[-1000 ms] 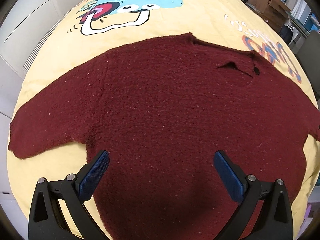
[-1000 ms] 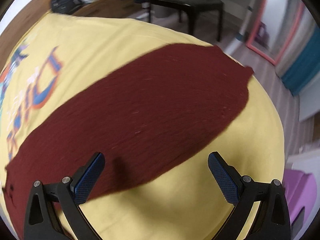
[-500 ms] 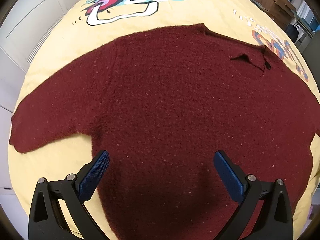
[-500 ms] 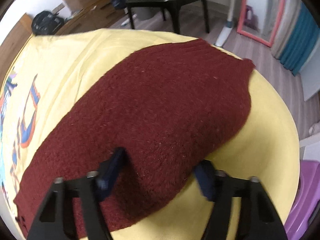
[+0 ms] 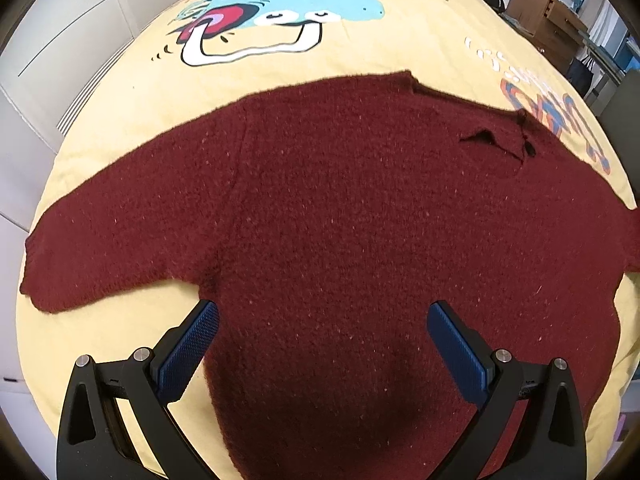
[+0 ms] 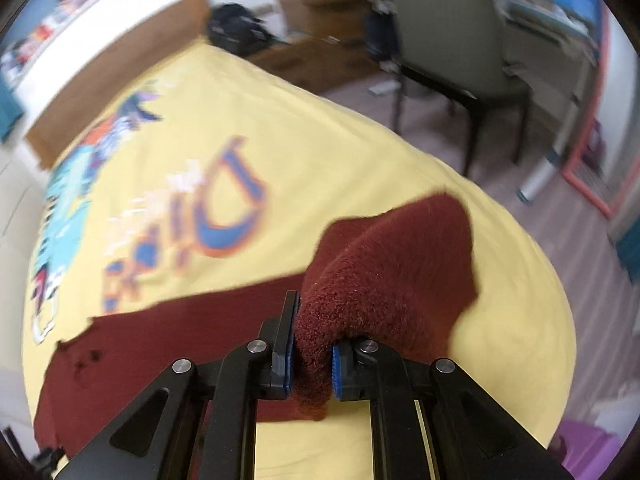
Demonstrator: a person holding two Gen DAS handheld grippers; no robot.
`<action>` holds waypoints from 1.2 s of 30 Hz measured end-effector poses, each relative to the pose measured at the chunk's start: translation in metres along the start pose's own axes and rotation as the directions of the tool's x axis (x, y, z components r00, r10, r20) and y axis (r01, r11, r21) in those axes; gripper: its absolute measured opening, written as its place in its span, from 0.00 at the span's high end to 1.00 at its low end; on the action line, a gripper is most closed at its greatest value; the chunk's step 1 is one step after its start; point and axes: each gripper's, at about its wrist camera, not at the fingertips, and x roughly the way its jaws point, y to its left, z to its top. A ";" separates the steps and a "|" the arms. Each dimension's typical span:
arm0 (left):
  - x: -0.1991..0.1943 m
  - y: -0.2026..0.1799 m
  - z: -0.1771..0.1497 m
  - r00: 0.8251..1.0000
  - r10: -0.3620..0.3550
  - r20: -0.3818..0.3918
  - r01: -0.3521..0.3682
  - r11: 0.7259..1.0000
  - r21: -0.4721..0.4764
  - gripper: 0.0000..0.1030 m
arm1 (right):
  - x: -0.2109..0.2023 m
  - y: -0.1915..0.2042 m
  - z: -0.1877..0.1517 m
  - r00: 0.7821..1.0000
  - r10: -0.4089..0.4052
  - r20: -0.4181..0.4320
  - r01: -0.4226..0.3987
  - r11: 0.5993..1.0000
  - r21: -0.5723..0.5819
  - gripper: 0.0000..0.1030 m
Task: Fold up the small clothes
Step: 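Lift the held sleeve with the right tool, lay it across the body, open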
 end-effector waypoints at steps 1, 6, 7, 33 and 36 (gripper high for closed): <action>-0.001 0.001 0.002 1.000 -0.005 0.004 0.005 1.000 -0.003 0.01 | -0.005 0.015 0.000 1.000 0.017 0.006 -0.017 1.000 -0.025 0.87; -0.002 0.009 0.008 0.997 -0.077 0.018 0.078 0.996 -0.032 0.01 | -0.023 0.108 -0.004 0.994 0.105 0.016 -0.101 0.981 -0.166 0.87; -0.002 0.012 0.010 0.996 -0.084 0.016 0.085 0.996 -0.039 0.01 | -0.022 0.124 -0.002 0.992 0.124 0.014 -0.119 0.976 -0.182 0.87; 0.010 0.049 0.015 0.998 -0.056 -0.003 0.056 0.997 -0.062 0.01 | 0.101 0.325 -0.197 0.914 0.126 -0.384 -0.297 0.855 -0.426 0.87; 0.011 0.048 0.014 0.998 -0.055 -0.009 0.054 0.997 -0.059 0.01 | 0.113 0.323 -0.215 0.907 0.088 -0.411 -0.285 0.847 -0.448 0.87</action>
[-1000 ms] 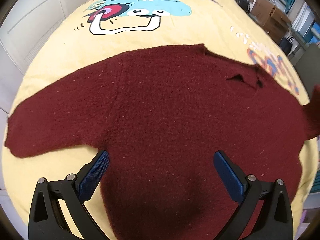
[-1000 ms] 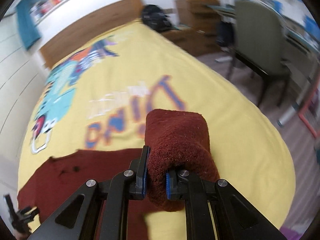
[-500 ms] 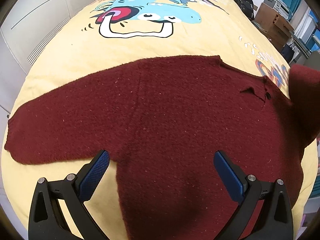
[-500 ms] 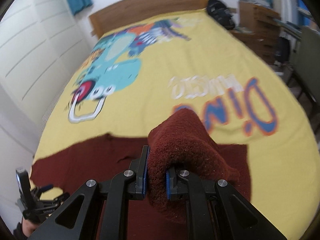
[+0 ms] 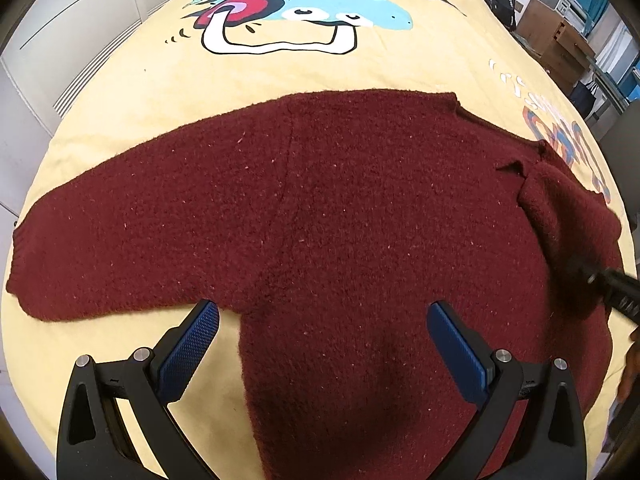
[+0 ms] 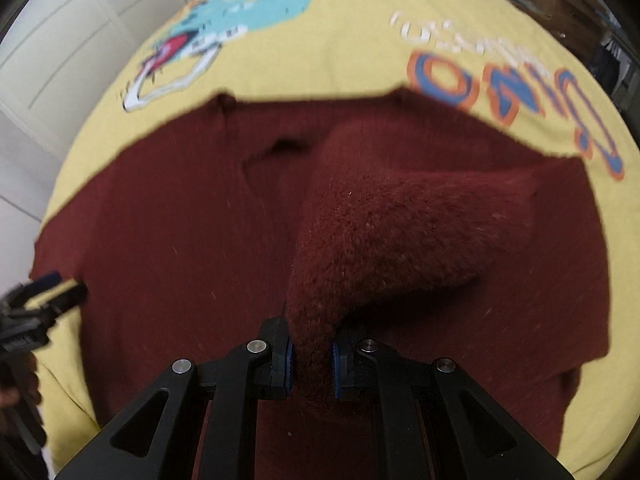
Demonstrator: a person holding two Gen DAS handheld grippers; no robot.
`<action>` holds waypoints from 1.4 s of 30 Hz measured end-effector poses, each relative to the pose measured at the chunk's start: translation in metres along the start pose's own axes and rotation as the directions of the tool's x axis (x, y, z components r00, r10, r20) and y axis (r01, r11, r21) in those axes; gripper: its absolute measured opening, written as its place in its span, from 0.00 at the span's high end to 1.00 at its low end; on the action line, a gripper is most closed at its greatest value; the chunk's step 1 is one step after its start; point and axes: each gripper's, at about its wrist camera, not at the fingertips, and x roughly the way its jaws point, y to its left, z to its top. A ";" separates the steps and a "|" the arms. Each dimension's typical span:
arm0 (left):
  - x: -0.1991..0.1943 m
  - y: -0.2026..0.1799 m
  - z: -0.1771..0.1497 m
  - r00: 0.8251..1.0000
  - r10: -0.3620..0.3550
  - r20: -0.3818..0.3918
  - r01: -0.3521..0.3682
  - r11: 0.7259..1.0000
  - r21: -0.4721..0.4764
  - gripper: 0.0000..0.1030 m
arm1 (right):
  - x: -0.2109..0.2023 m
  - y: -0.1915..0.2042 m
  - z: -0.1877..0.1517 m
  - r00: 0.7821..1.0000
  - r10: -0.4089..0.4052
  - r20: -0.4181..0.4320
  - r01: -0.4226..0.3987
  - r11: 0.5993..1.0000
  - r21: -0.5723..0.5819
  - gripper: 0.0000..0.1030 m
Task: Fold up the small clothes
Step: 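Lift the held sleeve with the right tool, lay it across the body, open, then grasp the ribbed cuff of the other sleeve with the left tool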
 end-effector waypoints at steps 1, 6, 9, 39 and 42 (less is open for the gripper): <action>0.001 -0.001 -0.001 1.000 -0.001 -0.004 0.001 1.000 0.000 0.01 | 0.005 0.001 -0.003 1.000 -0.006 -0.012 0.006 1.000 -0.007 0.87; 0.000 -0.004 -0.003 1.000 0.004 -0.013 -0.003 1.000 0.017 0.01 | 0.013 0.002 -0.010 1.000 -0.026 -0.014 0.025 0.999 -0.031 0.85; -0.001 -0.005 -0.003 1.000 0.012 -0.012 -0.011 1.000 0.025 0.01 | 0.007 0.004 -0.007 0.998 -0.061 -0.020 0.060 0.997 -0.052 0.79; 0.013 -0.230 0.030 0.991 -0.121 -0.056 0.133 0.870 0.475 0.01 | -0.059 -0.194 -0.066 0.974 -0.223 0.028 0.215 0.960 0.181 0.24; 0.024 -0.250 0.031 0.992 -0.105 -0.072 0.127 0.852 0.507 0.01 | -0.059 -0.190 -0.062 0.980 -0.195 0.040 0.187 0.969 0.162 0.24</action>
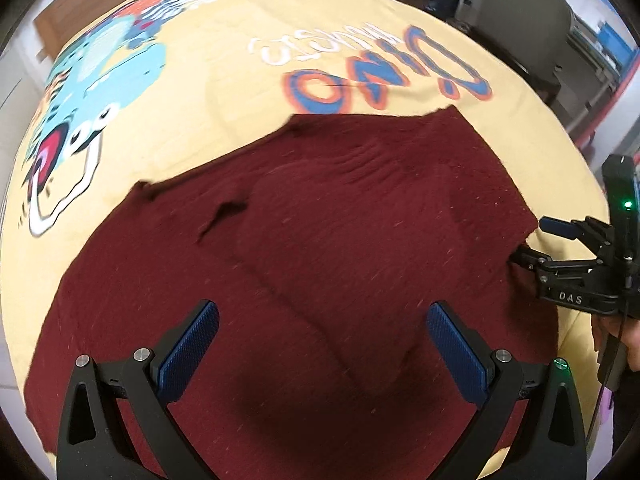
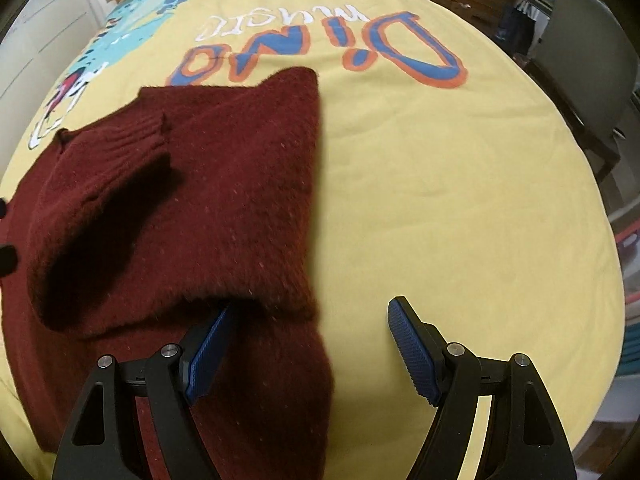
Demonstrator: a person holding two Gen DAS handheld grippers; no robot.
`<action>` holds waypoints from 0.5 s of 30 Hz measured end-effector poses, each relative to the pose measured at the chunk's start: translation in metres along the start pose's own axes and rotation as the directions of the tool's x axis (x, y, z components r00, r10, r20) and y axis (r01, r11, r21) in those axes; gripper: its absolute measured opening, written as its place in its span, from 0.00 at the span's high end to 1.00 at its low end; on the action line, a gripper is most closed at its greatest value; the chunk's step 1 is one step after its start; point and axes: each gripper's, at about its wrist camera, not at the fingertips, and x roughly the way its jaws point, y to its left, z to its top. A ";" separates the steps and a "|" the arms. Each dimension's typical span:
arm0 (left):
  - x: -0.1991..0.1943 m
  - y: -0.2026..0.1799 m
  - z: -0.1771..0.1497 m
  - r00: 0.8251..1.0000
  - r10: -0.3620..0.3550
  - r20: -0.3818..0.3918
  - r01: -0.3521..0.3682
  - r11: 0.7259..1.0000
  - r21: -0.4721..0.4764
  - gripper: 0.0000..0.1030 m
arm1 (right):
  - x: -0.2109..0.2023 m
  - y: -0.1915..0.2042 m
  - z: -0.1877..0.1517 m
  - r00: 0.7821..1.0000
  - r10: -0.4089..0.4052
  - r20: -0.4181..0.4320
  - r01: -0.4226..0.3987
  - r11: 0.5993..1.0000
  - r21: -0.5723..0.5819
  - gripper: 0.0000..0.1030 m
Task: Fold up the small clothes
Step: 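Grasp the ribbed cuff of the other sleeve with the left tool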
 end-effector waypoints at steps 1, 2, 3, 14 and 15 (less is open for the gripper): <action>0.003 -0.005 0.003 1.000 0.007 -0.009 -0.007 1.000 0.009 0.01 | 0.000 0.000 0.001 1.000 0.003 -0.002 -0.003 1.000 -0.004 0.25; 0.009 -0.008 0.006 1.000 0.016 -0.023 -0.015 1.000 0.021 0.01 | 0.001 0.000 0.001 1.000 0.006 -0.007 -0.006 1.000 -0.010 0.30; 0.016 -0.013 0.010 0.999 0.022 -0.036 -0.021 0.999 0.032 0.01 | 0.001 -0.001 0.000 1.000 0.009 -0.013 -0.009 1.000 -0.012 0.38; 0.049 -0.058 0.030 0.995 0.001 -0.099 0.013 0.990 0.139 0.01 | 0.018 -0.008 -0.001 0.998 0.045 -0.033 -0.045 0.999 0.010 0.40; 0.054 -0.060 0.029 0.994 0.006 -0.112 0.010 0.990 0.142 0.01 | 0.019 -0.008 -0.001 0.998 0.048 -0.035 -0.047 0.999 0.012 0.40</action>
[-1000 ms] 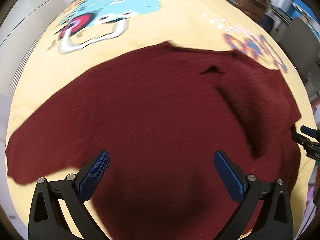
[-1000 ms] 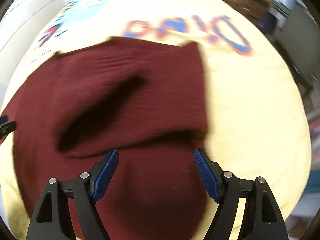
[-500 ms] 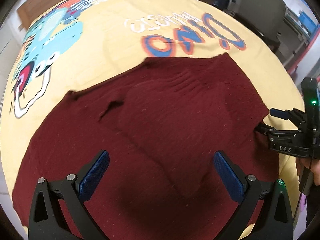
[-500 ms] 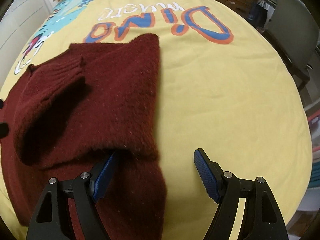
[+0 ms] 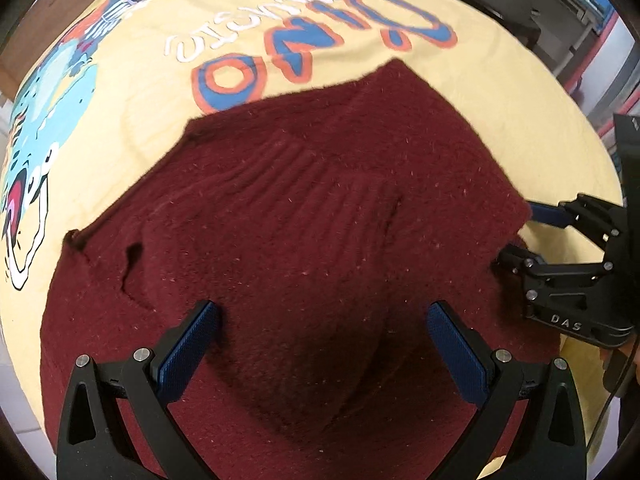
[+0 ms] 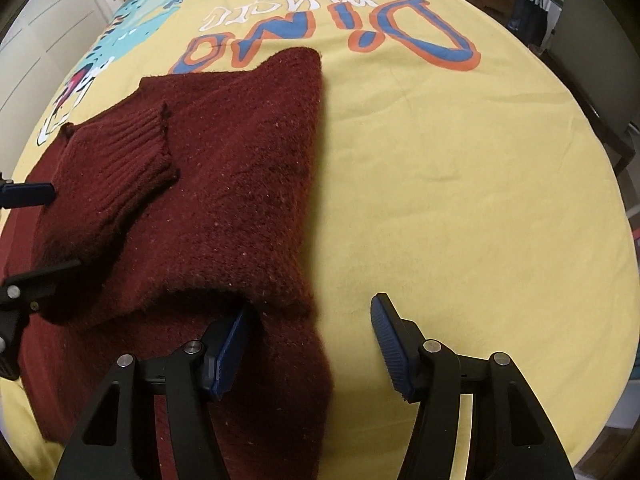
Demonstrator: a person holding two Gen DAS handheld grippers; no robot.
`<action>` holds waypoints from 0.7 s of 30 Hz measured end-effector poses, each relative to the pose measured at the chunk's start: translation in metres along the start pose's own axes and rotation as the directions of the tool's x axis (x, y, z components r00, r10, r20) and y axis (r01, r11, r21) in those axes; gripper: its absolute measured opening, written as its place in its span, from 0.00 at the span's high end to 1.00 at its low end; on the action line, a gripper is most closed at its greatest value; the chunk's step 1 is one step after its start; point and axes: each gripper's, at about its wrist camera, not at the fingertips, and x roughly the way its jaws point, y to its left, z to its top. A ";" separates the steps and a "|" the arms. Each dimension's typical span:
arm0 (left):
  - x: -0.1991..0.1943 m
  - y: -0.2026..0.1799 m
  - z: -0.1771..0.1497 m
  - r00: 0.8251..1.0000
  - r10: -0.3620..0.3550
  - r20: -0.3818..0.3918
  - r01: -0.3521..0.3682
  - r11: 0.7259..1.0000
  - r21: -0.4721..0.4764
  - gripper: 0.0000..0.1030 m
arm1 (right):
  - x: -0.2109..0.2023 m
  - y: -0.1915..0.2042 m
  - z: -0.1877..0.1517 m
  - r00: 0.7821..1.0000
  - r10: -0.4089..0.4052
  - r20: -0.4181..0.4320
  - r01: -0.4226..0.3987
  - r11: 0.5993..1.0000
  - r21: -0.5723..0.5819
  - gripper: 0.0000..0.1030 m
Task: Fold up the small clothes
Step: 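Grasp the ribbed cuff of the other sleeve with the left tool, then fold the held sleeve across the sweater body with the left tool and open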
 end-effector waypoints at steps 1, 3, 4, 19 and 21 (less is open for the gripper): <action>0.003 -0.001 -0.001 1.000 -0.001 -0.011 0.001 1.000 0.001 0.01 | 0.000 0.000 0.000 1.000 0.000 -0.001 0.000 1.000 0.000 0.40; 0.013 0.001 -0.001 0.999 -0.001 -0.039 0.001 1.000 -0.006 0.01 | 0.002 0.000 0.001 1.000 0.001 -0.003 -0.001 1.000 0.002 0.40; 0.017 0.002 -0.001 0.999 -0.003 -0.046 0.003 1.000 -0.011 0.03 | 0.002 0.000 0.001 1.000 0.001 -0.004 -0.001 1.000 0.004 0.40; -0.021 0.088 -0.034 0.990 -0.002 0.139 0.033 0.975 -0.221 0.87 | -0.003 0.005 0.006 0.999 -0.029 0.013 0.028 0.999 0.020 0.80; -0.028 0.105 -0.048 0.985 0.015 0.170 0.034 0.959 -0.282 0.87 | -0.003 0.007 0.007 1.000 -0.022 0.007 0.022 1.000 0.023 0.86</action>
